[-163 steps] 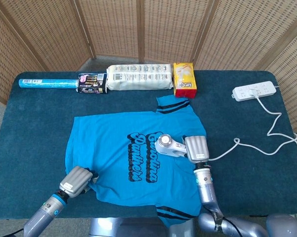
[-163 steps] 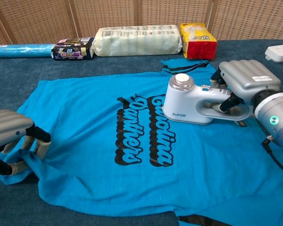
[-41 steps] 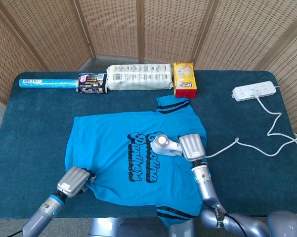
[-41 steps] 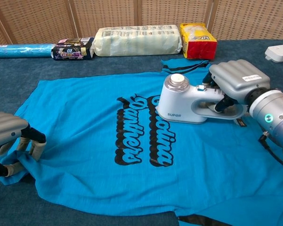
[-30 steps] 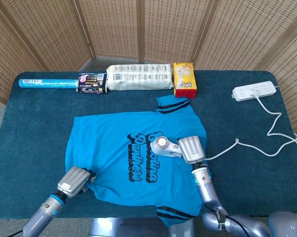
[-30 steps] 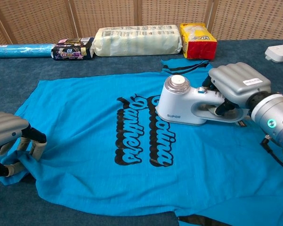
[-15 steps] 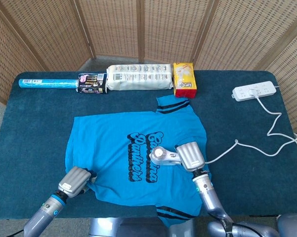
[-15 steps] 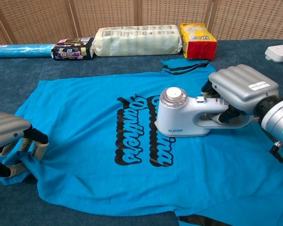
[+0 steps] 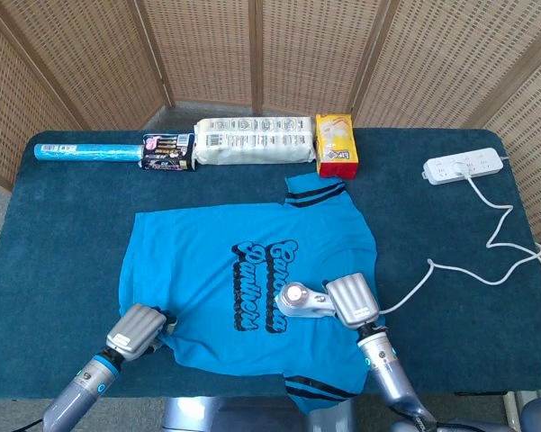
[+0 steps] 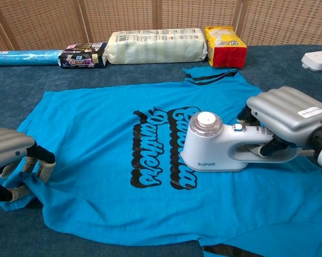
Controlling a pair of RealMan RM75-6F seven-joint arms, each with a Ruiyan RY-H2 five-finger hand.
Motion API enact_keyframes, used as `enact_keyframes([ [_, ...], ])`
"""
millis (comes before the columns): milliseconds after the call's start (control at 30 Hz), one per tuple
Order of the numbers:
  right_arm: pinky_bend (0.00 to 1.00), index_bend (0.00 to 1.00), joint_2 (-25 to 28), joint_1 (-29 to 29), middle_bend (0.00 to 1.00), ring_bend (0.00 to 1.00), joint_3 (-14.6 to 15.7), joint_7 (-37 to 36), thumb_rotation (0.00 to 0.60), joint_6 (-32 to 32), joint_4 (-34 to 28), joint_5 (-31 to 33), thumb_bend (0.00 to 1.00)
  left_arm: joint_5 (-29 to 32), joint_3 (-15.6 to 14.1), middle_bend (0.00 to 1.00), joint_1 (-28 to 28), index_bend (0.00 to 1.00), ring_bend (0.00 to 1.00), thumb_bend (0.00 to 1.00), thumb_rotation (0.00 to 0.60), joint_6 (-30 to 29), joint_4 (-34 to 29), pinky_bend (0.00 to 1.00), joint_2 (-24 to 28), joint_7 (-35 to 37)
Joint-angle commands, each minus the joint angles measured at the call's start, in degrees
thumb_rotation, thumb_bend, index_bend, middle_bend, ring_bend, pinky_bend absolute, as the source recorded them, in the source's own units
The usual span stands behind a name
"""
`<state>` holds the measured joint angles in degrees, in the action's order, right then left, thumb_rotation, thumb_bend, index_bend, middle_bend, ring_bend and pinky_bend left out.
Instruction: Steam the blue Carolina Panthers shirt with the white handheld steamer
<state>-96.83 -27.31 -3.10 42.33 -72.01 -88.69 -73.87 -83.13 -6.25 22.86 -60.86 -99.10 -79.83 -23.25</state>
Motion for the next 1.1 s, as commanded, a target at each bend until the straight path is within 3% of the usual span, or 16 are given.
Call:
enact_keyframes([
  [33,0.77,0.77,0.29,0.51,0.80,0.80,0.51,-0.06,0.600,-0.30,-0.49,-0.34,0.31,-0.07,-0.06,0.63,-0.01,0.57,0.57,0.43,0.600,0.05,0.03,0.65,-0.06,0.08],
  [267,0.76,0.77,1.03,0.93,0.80,0.80,-0.18,-0.47,0.600,-1.00,-1.04,-0.95,0.31,-0.29,0.07,0.63,-0.17,0.57,0.57,0.43,0.600,-0.51,-0.22,0.65,0.14,0.10],
  [633,0.76,0.77,2.35,-1.22,0.80,0.80,-9.69,-2.42,0.600,-0.36,2.75,6.21,0.31,0.53,0.03,0.63,-0.50,0.57,0.57,0.43,0.600,-0.61,-0.91,0.65,0.50,-0.74],
  [867,0.76,0.77,1.95,-4.34,0.80,0.80,-15.64,-2.65,0.600,2.23,9.19,13.19,0.31,1.09,-0.01,0.63,-0.79,0.57,0.57,0.43,0.600,-0.85,-1.38,0.65,0.76,-1.45],
  [1100,0.76,0.77,0.64,-7.07,0.80,0.80,-19.10,-3.63,0.600,4.39,16.60,18.20,0.31,1.53,-0.07,0.63,-1.04,0.57,0.57,0.43,0.600,-1.04,-1.84,0.65,1.02,-2.01],
])
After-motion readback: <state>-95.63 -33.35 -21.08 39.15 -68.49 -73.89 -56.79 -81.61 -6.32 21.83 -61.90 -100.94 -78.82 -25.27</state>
